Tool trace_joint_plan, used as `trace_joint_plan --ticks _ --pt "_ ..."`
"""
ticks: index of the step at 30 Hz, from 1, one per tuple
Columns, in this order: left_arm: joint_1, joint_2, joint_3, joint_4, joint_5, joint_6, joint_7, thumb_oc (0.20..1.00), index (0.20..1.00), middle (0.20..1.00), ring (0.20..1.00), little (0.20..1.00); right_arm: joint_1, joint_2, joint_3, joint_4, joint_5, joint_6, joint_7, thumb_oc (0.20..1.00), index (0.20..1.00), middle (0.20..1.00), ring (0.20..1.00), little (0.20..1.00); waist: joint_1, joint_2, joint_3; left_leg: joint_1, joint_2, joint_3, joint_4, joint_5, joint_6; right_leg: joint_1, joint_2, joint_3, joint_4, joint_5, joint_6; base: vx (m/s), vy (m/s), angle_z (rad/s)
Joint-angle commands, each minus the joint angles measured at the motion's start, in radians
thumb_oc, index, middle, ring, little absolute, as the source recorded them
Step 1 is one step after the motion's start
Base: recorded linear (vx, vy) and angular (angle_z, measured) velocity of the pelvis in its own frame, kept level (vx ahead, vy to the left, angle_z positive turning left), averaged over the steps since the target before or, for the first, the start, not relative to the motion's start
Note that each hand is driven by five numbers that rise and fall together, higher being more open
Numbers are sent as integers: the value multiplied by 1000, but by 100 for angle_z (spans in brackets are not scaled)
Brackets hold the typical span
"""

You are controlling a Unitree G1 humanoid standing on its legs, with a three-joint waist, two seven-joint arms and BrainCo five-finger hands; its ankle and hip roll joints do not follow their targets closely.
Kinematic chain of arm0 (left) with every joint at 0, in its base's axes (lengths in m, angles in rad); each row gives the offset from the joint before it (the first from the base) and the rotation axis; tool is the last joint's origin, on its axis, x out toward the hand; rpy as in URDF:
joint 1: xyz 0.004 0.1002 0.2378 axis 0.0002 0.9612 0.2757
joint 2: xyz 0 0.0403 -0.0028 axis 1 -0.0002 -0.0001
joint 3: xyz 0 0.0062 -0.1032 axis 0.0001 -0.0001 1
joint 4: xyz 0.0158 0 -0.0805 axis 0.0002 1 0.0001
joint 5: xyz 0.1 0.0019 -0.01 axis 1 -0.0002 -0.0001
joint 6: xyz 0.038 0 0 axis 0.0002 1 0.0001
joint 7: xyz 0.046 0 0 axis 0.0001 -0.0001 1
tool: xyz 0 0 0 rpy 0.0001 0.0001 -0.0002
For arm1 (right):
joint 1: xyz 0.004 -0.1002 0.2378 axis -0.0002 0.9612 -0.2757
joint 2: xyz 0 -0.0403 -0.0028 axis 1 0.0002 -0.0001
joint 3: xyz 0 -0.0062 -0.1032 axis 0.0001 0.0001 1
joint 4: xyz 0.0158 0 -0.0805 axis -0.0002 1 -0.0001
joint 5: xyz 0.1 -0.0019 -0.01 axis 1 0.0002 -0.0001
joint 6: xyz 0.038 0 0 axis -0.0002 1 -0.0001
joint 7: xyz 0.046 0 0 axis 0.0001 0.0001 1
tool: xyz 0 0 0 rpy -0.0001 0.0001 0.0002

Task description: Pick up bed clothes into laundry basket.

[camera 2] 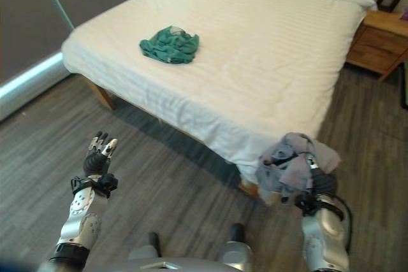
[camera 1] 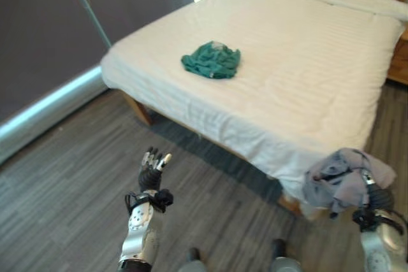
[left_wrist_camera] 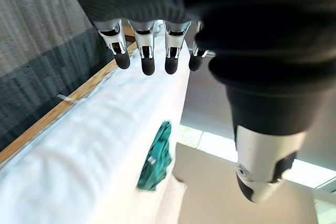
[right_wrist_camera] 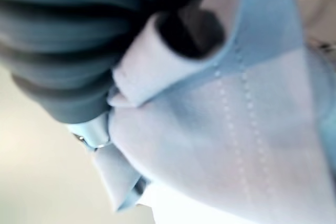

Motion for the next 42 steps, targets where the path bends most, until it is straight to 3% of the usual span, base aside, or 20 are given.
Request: trace_joint_plan --ticks 1,3,5,8,9,11,13,14,15,18,23,25,26,29,32,36,37,39,41,42 --pt "0 79 32 -87 38 -34 -26 1000 1000 1000 1000 1000 -100 -17 -7 -57 25 -83 12 200 200 200 200 200 -6 27 -27 47 -16 -62 -195 164 25 15 -23 106 348 269 12 359 722 11" --pt "-6 127 43 -94 75 -31 -51 1000 1000 1000 1000 1000 -81 -19 4 -48 -16 -63 34 200 200 200 200 200 -34 49 -7 79 -44 -74 -216 152 56 -72 0 163 452 335 2 248 451 21" --pt "-47 159 30 -56 125 -32 -48 1000 1000 1000 1000 1000 -68 -4 5 -32 39 -75 50 200 200 200 200 200 -109 72 11 126 -64 -112 -237 128 73 -168 173 255 505 194 -12 349 361 25" --pt "-50 163 36 -60 130 -34 -50 1000 1000 1000 1000 1000 -59 -1 -4 -34 46 -71 64 200 200 200 200 200 -125 74 9 142 -73 -116 -251 123 73 -186 211 248 453 156 -15 298 179 44" --pt "-52 171 50 -63 123 -40 -66 1000 1000 1000 1000 1000 -33 -9 -26 -34 22 -65 79 200 200 200 200 200 -148 67 2 186 -104 -114 -277 102 72 -218 277 203 305 84 -4 403 160 35" --pt "-55 161 43 -50 132 -36 -57 1000 1000 1000 1000 1000 -30 -7 -35 -20 26 -70 77 200 200 200 200 200 -160 63 -1 232 -113 -117 -288 69 68 -177 302 114 149 68 1 435 134 -5" --pt "-43 153 54 -59 141 -36 -42 1000 1000 1000 1000 1000 -29 -11 -29 -12 13 -70 76 200 200 200 200 200 -141 54 -17 257 -118 -89 -288 45 58 -162 299 -49 62 86 0 255 31 26" --pt "-43 153 54 -59 141 -36 -42 1000 1000 1000 1000 1000 -29 -11 -29 -12 13 -70 76 200 200 200 200 200 -142 55 -17 257 -117 -90 -288 45 58 -160 300 -50 59 87 0 240 -45 -13" --pt "-7 139 82 -86 142 -36 -37 1000 1000 1000 1000 1000 -43 -26 -8 -8 -7 -65 73 200 200 200 200 200 -100 44 -35 272 -109 -56 -287 54 41 -136 276 -211 39 86 -9 209 -82 -57" --pt "9 120 87 -74 127 -43 -48 1000 1000 1000 1000 1000 -84 -47 4 16 28 -73 73 200 200 200 200 200 -84 34 -44 264 -89 -25 -185 52 18 -88 308 -127 -2 69 -31 225 -111 -59" --pt "16 86 92 -97 81 -49 -40 1000 1000 1000 1000 1000 -147 -80 33 29 64 -71 57 200 200 200 200 200 -31 12 -7 130 -57 -6 144 109 -35 -23 288 -118 -14 50 -60 128 -28 -27" --pt "14 77 89 -92 72 -46 -39 1000 1000 1000 1000 1000 -138 -75 39 21 68 -62 56 200 200 200 200 200 -27 -5 -10 82 42 63 58 111 -26 24 235 -93 -30 34 -39 260 105 -78" --pt "15 77 89 -92 71 -46 -39 1000 1000 1000 1000 1000 -137 -75 39 20 68 -62 56 200 200 200 200 200 -24 -6 -9 87 42 66 54 111 -26 26 235 -90 -31 33 -38 362 213 -30" --pt "11 66 78 -83 48 -58 -24 1000 1000 1000 1000 1000 -137 -95 43 23 43 -68 43 200 200 200 200 200 7 34 -25 56 74 -96 -167 187 -54 50 208 -12 -18 -19 -23 366 267 -53" --pt "4 63 80 -74 39 -66 -19 1000 1000 1000 1000 1000 -153 -91 39 30 54 -80 37 200 200 200 200 200 31 48 -27 29 83 -213 -225 232 -91 103 194 45 -42 -39 -11 362 193 -72" --pt "-5 77 84 -61 47 -67 -19 1000 1000 1000 1000 1000 -165 -86 44 15 49 -79 38 200 200 200 200 200 47 57 -35 2 88 -234 -251 261 -108 133 172 88 -61 -39 11 296 292 -54" --pt "-6 94 79 -58 58 -74 -23 1000 1000 1000 1000 1000 -172 -85 60 4 26 -72 47 200 200 200 200 200 55 58 -46 -9 68 -232 -211 209 -88 145 141 113 -48 -48 30 237 400 -65" --pt "-8 98 75 -65 64 -68 -24 1000 1000 1000 1000 1000 -158 -71 51 -5 28 -63 55 200 200 200 200 200 49 56 -52 -10 59 -225 -196 196 -77 145 120 125 -48 -40 41 221 349 -78" --pt "-31 121 68 -60 70 -66 -27 1000 1000 1000 1000 1000 -167 -33 72 10 33 -64 52 200 200 200 200 200 48 39 -45 23 9 -187 -207 157 -19 57 79 165 105 89 42 205 316 -54" --pt "-31 121 68 -60 70 -66 -27 1000 1000 1000 1000 1000 -167 -33 72 10 33 -64 52 200 200 200 200 200 48 39 -45 23 9 -187 -207 157 -19 57 79 165 105 89 42 216 479 -32"
